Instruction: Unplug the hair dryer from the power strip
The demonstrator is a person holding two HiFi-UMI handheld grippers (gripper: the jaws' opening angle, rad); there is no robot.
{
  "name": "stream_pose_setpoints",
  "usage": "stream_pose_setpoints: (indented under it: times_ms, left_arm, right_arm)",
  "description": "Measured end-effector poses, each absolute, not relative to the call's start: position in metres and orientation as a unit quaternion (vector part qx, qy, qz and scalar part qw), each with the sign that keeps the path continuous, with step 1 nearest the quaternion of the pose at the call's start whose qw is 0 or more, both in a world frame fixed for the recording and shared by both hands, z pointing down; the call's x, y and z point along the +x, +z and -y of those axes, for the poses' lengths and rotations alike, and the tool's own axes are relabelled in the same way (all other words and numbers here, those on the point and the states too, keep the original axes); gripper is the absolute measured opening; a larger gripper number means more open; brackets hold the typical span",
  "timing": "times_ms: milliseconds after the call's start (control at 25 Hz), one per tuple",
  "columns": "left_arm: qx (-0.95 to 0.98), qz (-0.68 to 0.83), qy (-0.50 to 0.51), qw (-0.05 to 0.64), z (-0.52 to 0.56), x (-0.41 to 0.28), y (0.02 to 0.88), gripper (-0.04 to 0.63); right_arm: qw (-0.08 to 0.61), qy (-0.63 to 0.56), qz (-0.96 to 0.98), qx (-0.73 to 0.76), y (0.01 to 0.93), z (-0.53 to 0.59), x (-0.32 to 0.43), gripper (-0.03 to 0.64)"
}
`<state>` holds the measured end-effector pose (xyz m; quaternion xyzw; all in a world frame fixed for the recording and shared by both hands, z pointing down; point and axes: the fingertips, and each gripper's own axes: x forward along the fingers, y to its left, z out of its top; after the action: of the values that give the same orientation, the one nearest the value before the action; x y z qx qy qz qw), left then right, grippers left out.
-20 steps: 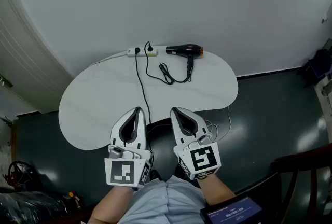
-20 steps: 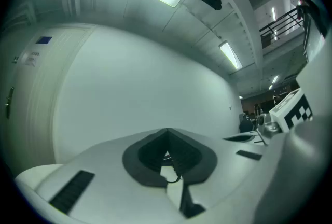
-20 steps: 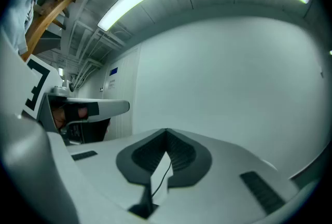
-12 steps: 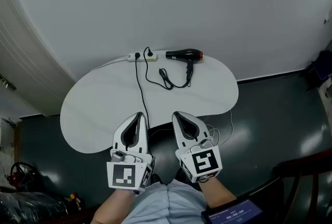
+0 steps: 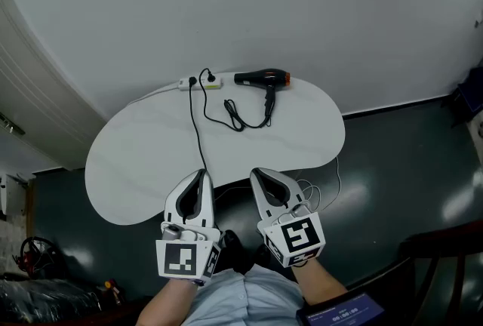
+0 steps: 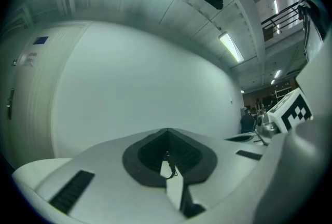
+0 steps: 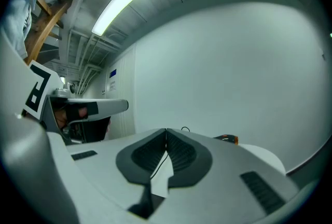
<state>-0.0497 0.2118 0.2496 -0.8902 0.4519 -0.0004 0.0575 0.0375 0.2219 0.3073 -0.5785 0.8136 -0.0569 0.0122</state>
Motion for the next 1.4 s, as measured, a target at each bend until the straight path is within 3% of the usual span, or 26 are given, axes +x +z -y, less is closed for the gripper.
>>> stream_pose_setpoints:
  times_ms: [360, 1000, 1400]
  left_arm:
    - [-0.89, -0.454, 0.0, 0.047, -0.167, -0.048, 0.263, -0.002]
    - [-0.889, -0.451, 0.048, 0.054, -0.014, -0.075, 0.232, -0.003]
    - [-0.892, -0.449, 0.049, 0.029, 0.02, -0.088, 0.246, -0.002]
  right_arm:
    - [0.002, -0.071, -0.809, -0.583, 0.325, -0.183, 0.045, 0.002]
    - [-0.02, -0.022, -0.816, -0.577, 0.283, -0.015, 0.012, 0.002]
    - [-0.035, -0.015, -0.804, -0.594, 0.282, 0.016, 0.015, 0.002]
